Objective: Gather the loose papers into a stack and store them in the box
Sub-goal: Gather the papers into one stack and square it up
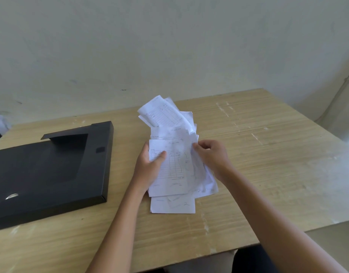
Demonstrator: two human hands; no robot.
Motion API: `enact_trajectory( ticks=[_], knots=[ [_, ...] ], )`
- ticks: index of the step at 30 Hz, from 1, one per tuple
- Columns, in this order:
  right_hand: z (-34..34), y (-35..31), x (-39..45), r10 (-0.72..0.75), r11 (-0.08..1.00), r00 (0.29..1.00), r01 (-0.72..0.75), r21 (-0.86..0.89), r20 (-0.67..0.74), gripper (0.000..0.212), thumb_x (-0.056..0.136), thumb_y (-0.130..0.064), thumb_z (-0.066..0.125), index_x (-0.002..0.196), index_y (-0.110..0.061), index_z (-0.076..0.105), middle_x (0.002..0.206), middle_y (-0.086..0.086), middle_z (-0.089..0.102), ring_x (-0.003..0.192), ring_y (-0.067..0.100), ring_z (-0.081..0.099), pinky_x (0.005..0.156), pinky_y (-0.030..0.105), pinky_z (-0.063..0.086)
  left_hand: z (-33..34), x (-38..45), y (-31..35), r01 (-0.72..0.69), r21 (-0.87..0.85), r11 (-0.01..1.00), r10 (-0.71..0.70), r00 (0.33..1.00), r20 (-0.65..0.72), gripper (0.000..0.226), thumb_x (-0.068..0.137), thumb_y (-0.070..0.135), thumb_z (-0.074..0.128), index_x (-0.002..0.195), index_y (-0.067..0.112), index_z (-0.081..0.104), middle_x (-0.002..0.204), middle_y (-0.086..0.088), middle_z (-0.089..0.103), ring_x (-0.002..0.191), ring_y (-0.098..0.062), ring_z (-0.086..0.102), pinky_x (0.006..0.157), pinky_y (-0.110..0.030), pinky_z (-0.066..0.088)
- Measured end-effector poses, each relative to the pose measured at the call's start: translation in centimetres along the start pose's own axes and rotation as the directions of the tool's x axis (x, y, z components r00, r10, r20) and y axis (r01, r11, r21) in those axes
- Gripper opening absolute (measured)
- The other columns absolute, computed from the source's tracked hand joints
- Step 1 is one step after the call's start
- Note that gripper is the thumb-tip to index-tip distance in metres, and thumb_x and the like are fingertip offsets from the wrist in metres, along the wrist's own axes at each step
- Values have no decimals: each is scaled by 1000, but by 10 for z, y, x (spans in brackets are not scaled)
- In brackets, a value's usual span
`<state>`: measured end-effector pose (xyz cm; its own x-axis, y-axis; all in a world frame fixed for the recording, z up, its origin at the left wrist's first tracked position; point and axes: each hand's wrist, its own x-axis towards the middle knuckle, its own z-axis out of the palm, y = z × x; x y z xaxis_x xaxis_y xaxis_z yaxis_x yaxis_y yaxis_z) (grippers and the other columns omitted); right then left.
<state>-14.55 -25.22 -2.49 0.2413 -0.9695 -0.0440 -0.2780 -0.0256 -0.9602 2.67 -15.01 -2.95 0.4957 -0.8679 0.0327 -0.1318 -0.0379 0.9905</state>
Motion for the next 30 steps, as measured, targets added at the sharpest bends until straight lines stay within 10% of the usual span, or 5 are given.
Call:
enact_trajectory(
  ticks=[4, 10, 15, 26, 30],
  knots=[
    [-8, -5, 14, -30, 999, 993, 28, -19, -113, 28, 87, -27, 61, 67, -8, 56, 63, 3, 48, 56, 19, 42, 55, 31, 36, -3, 1, -1, 30, 3, 1000, -30, 1000, -6, 25, 99, 20, 66, 120, 32, 63, 111, 12, 75, 104, -8, 72, 90, -34, 57],
    [-10, -35, 49, -155, 988, 985, 156, 8, -73, 45, 96, -36, 59, 140, -26, 53, 128, -7, 58, 100, 12, 62, 86, 32, 54, -5, 1, 1, 49, -29, 998, -46, 995, 93, 27, 100, 18, 67, 124, 30, 62, 113, 7, 77, 104, -12, 74, 92, -40, 59],
    [-3, -42, 55, -15, 987, 999, 21, 158, -34, 32, 90, -29, 67, 119, -17, 64, 105, 7, 74, 80, 14, 69, 63, 23, 56, -3, 0, 2, 40, -41, 998, -37, 996, 85, 28, 100, 19, 67, 125, 31, 61, 115, 6, 76, 105, -14, 74, 93, -42, 59],
    [-18, -39, 46, -53, 991, 859, -18, 133, 509, 60, 80, 28, 50, 129, -5, 59, 119, 4, 70, 100, 22, 70, 91, 39, 56, -6, -2, 5, -9, -119, 993, 4, 999, -47, 33, 98, 23, 70, 127, 32, 57, 115, 12, 74, 105, -11, 73, 85, -34, 60],
    [-27, -41, 37, 18, 982, 908, -94, 164, 419, 58, 81, 25, 39, 130, 0, 57, 111, 6, 67, 91, 21, 67, 84, 32, 57, -7, -3, 3, -51, -21, 998, 49, 994, -102, 31, 96, 24, 72, 123, 34, 60, 114, 16, 73, 105, -7, 71, 91, -38, 59]
  ],
)
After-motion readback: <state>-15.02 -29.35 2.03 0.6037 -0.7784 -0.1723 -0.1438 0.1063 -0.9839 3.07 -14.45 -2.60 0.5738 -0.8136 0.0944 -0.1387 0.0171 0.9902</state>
